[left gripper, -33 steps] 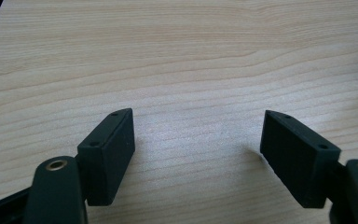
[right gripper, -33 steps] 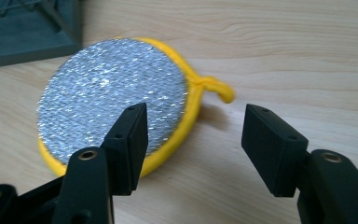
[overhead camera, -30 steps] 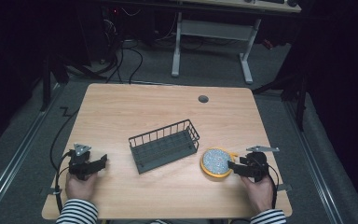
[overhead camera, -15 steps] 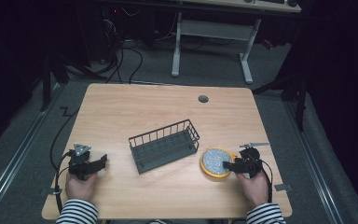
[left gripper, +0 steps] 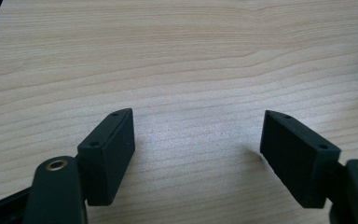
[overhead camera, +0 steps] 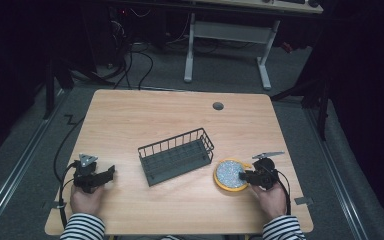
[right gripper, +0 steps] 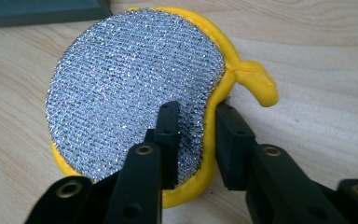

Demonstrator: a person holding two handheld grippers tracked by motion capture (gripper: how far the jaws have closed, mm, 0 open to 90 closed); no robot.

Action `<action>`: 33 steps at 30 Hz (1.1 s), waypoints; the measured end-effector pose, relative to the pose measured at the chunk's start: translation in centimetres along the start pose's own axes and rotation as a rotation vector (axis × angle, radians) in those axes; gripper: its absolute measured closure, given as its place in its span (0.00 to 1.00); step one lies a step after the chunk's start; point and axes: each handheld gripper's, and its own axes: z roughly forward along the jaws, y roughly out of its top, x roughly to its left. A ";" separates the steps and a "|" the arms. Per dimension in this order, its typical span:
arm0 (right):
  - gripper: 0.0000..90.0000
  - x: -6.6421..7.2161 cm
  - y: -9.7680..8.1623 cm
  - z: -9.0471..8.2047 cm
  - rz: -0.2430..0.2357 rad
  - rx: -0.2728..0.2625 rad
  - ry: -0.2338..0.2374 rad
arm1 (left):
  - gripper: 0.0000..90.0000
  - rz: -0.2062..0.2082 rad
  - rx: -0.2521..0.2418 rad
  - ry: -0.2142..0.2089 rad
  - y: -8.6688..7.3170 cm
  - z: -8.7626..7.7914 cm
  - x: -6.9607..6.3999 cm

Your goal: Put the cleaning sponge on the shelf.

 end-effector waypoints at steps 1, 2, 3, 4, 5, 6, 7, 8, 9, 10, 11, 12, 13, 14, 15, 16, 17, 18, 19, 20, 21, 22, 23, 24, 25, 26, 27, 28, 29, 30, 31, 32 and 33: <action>0.84 0.2 0.1 0.0 -0.018 0.006 -0.011 | 0.30 0.000 0.000 0.000 0.0 0.0 0.0; 0.87 0.4 0.3 0.0 -0.038 0.007 -0.018 | 0.30 0.000 0.000 0.000 0.0 0.0 0.0; 0.87 0.4 0.3 0.0 -0.038 0.007 -0.018 | 0.30 0.000 0.000 0.000 0.0 0.0 0.0; 0.89 0.3 0.4 -0.1 -0.030 0.003 0.000 | 0.30 0.000 0.000 0.000 0.0 0.0 0.0; 0.89 0.3 0.4 -0.1 -0.030 0.003 0.000 | 0.30 0.000 0.000 0.000 0.0 0.0 0.0; 0.90 0.0 0.5 -0.2 -0.019 -0.008 0.032 | 0.30 -0.002 0.000 -0.002 0.0 0.0 0.0; 0.90 0.0 0.5 -0.2 -0.019 -0.008 0.032 | 0.30 -0.002 0.000 -0.002 0.0 0.0 0.0; 0.90 -0.2 0.5 -0.4 -0.007 -0.024 0.062 | 0.30 -0.002 -0.002 0.000 0.0 0.0 0.0; 0.90 -0.2 0.5 -0.4 -0.007 -0.024 0.062 | 0.30 -0.002 -0.002 0.000 0.0 0.0 0.0; 0.91 -0.4 0.8 -0.8 -0.003 -0.043 0.069 | 0.30 -0.001 -0.001 -0.001 0.0 0.0 0.0; 0.91 -0.4 0.8 -0.8 -0.003 -0.043 0.069 | 0.30 -0.001 -0.001 -0.001 0.0 0.0 0.0; 0.91 -0.4 1.0 -1.2 -0.010 -0.058 0.070 | 0.30 -0.001 0.000 -0.001 0.0 0.0 0.0; 0.91 -0.4 1.0 -1.2 -0.010 -0.058 0.070 | 0.30 -0.001 0.000 -0.001 0.0 0.0 0.0; 0.91 -0.4 1.1 -1.4 -0.015 -0.064 0.069 | 0.30 -0.001 0.000 0.000 0.0 0.0 0.0; 0.91 -0.4 1.4 -1.8 -0.018 -0.071 0.068 | 0.30 0.001 0.000 0.001 0.0 0.0 0.0; 0.91 -0.3 1.5 -2.0 -0.023 -0.077 0.067 | 0.30 0.001 -0.001 0.003 0.0 0.0 0.0; 0.91 -0.3 1.5 -2.2 -0.027 -0.082 0.061 | 0.30 0.001 -0.001 0.003 0.0 0.0 0.0; 0.91 -0.2 1.7 -2.7 -0.043 -0.090 0.055 | 0.30 0.000 -0.001 0.002 0.0 0.0 0.0; 0.91 -0.2 1.7 -2.7 -0.043 -0.090 0.055 | 0.30 0.000 -0.001 0.002 0.0 0.0 0.0; 0.91 -0.2 1.8 -3.3 -0.055 -0.103 0.045 | 0.30 0.001 -0.001 0.003 0.0 0.0 0.0; 0.91 -0.2 1.8 -3.3 -0.055 -0.103 0.045 | 0.29 0.001 -0.001 0.003 0.0 0.0 0.0; 0.91 -0.4 1.9 -3.6 -0.059 -0.118 0.043 | 0.29 0.001 -0.001 0.003 0.0 0.0 0.0; 0.91 -0.4 1.9 -3.6 -0.059 -0.118 0.043 | 0.30 0.001 -0.001 0.003 0.0 0.0 0.0; 0.91 -0.7 2.0 -3.9 -0.054 -0.131 0.038 | 0.30 0.001 -0.001 0.002 0.0 0.0 0.0; 0.91 -0.7 2.0 -3.9 -0.054 -0.131 0.038 | 0.30 0.001 -0.001 0.002 0.0 0.0 0.0; 0.91 -0.9 2.0 -4.2 -0.049 -0.140 0.040 | 0.30 0.004 0.001 0.004 0.0 0.0 -0.1; 0.91 -0.9 2.0 -4.2 -0.049 -0.140 0.040 | 0.30 0.004 0.001 0.004 0.0 0.0 -0.1; 0.91 -0.9 2.2 -4.5 -0.055 -0.148 0.038 | 0.30 0.006 0.002 0.006 0.0 0.0 -0.1; 0.91 -0.9 2.2 -4.5 -0.055 -0.148 0.038 | 0.30 0.006 0.002 0.006 0.0 0.0 -0.1; 0.91 -0.8 2.3 -4.9 -0.059 -0.161 0.039 | 0.30 0.006 0.002 0.006 0.0 0.0 -0.1; 0.91 -0.8 2.3 -4.9 -0.059 -0.161 0.039 | 0.30 0.006 0.002 0.006 0.0 0.0 -0.1; 0.91 -0.8 2.3 -5.1 -0.061 -0.165 0.039 | 0.30 0.007 0.002 0.006 0.0 0.0 -0.1; 0.91 -0.8 2.5 -5.4 -0.064 -0.171 0.038 | 0.30 0.008 0.002 0.007 0.0 0.0 -0.1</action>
